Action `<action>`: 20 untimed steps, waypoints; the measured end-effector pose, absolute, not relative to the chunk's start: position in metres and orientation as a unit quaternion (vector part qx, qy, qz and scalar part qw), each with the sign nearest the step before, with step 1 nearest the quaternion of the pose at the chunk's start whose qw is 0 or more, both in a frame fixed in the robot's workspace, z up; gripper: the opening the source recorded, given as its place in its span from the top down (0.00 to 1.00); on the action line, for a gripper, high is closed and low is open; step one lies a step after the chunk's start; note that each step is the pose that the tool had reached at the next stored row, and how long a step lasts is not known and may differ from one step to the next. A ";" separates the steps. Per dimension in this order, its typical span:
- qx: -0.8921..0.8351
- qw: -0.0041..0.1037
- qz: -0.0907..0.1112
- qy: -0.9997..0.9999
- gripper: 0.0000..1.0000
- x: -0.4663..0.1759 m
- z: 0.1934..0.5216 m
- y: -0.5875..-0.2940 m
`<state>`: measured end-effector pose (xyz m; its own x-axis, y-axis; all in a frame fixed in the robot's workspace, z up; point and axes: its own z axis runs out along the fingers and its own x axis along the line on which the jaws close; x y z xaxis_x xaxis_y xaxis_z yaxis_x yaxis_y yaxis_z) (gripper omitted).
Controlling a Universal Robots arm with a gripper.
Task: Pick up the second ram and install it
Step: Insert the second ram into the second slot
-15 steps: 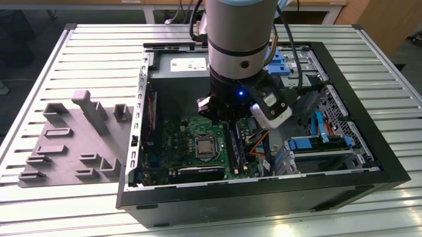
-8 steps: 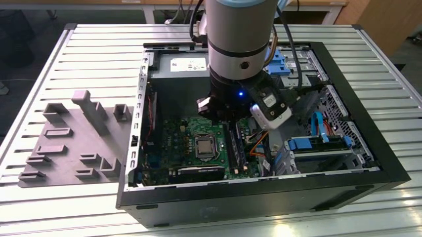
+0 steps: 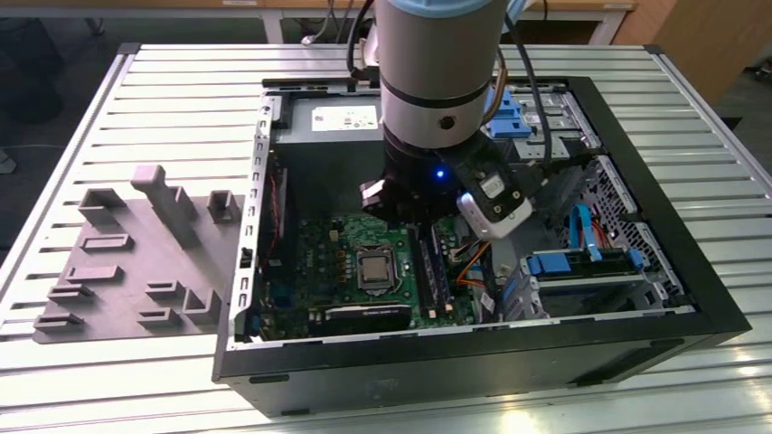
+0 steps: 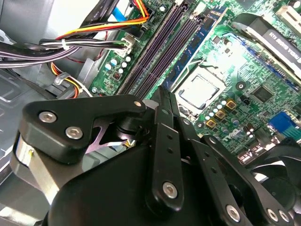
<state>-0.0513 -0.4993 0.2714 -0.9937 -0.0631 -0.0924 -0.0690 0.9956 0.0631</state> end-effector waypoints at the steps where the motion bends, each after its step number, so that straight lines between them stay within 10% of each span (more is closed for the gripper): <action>1: -0.033 0.045 0.033 0.998 0.89 -0.051 0.271 -0.499; 20: -0.033 0.045 0.033 0.998 0.89 -0.051 0.267 -0.499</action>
